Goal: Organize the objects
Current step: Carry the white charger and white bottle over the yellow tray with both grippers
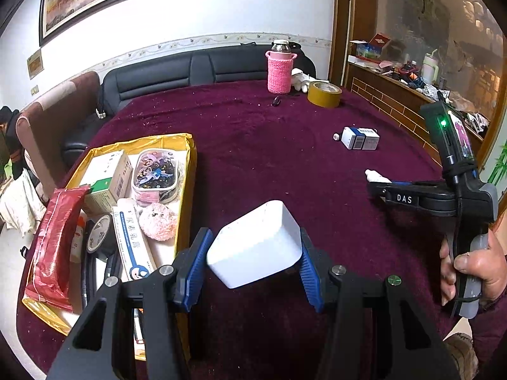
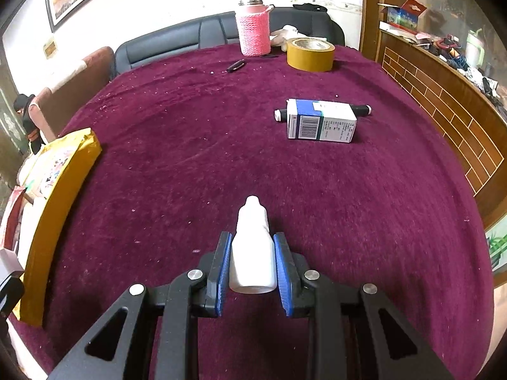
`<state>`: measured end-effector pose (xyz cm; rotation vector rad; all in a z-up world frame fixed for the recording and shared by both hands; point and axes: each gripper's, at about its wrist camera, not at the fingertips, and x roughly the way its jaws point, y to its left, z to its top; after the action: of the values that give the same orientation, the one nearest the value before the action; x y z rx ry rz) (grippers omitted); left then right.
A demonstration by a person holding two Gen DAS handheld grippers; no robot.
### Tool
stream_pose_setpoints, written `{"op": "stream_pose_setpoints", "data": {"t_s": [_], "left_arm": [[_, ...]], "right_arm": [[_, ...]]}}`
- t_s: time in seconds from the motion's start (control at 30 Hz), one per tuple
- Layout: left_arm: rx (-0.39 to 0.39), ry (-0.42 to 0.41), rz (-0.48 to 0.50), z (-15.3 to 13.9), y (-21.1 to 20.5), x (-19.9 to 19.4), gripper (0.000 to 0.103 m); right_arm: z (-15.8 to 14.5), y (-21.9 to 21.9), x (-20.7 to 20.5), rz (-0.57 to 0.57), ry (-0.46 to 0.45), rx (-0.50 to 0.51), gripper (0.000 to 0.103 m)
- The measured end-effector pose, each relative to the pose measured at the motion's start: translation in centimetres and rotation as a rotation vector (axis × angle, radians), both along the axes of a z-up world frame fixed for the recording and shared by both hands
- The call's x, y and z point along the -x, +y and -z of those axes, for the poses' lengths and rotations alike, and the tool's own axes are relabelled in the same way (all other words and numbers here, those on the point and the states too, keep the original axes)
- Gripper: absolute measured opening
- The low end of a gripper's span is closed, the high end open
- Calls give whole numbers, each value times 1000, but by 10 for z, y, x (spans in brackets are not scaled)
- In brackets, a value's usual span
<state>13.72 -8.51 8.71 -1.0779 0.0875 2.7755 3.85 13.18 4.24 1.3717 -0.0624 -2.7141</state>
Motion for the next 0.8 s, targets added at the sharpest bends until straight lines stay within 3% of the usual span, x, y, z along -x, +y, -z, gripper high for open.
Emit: {"op": "stream_pose_setpoints", "data": {"t_s": [0.4,0.8], "left_arm": [[16,52,-20,-13,-9,-17,52],[32,109,-142,-22,-58,-28,52]], "right_arm": [[-24,-16,-27,-61,37,74,28],[-56,-69,-49,-191,76,119,29]]}}
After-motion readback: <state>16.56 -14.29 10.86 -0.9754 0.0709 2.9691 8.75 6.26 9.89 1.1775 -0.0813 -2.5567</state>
